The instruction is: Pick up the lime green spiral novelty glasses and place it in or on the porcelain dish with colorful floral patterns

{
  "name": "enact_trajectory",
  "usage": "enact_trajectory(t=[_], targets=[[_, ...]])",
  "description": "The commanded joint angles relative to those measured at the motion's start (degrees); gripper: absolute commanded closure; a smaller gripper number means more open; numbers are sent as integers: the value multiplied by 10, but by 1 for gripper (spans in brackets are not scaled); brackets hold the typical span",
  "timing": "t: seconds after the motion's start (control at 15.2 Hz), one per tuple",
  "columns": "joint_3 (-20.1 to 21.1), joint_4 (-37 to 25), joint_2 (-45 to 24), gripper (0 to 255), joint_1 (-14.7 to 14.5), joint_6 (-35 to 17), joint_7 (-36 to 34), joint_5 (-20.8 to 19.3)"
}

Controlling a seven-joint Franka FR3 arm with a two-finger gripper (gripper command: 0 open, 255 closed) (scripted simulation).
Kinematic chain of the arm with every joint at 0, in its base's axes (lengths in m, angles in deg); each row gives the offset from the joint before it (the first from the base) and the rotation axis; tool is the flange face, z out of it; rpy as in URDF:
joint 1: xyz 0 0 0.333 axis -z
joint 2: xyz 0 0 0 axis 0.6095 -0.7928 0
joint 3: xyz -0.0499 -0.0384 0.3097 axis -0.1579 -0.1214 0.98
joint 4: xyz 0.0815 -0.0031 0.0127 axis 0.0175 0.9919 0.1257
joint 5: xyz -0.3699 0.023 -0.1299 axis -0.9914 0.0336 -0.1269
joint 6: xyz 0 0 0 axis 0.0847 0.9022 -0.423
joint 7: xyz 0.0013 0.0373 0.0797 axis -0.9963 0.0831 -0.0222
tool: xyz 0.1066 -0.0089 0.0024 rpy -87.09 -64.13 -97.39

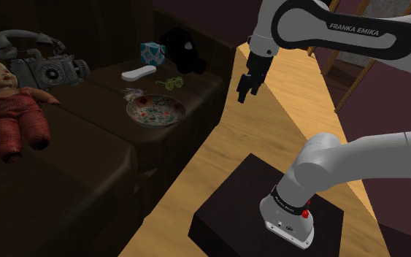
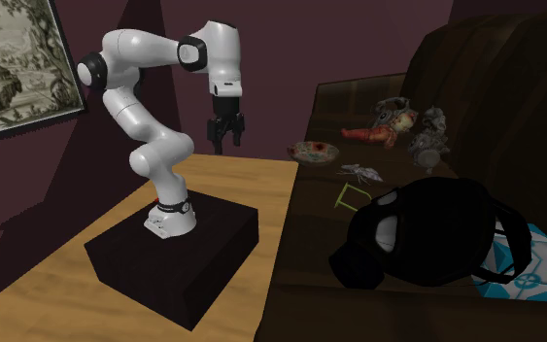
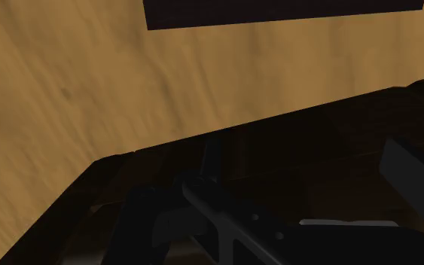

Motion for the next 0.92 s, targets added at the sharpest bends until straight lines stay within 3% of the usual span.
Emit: enact_trajectory(t=[0.0, 0.86], targets=[[0, 0, 0, 0, 0, 0, 0, 0], [35, -89, -236, 0, -1, -229, -58, 6]])
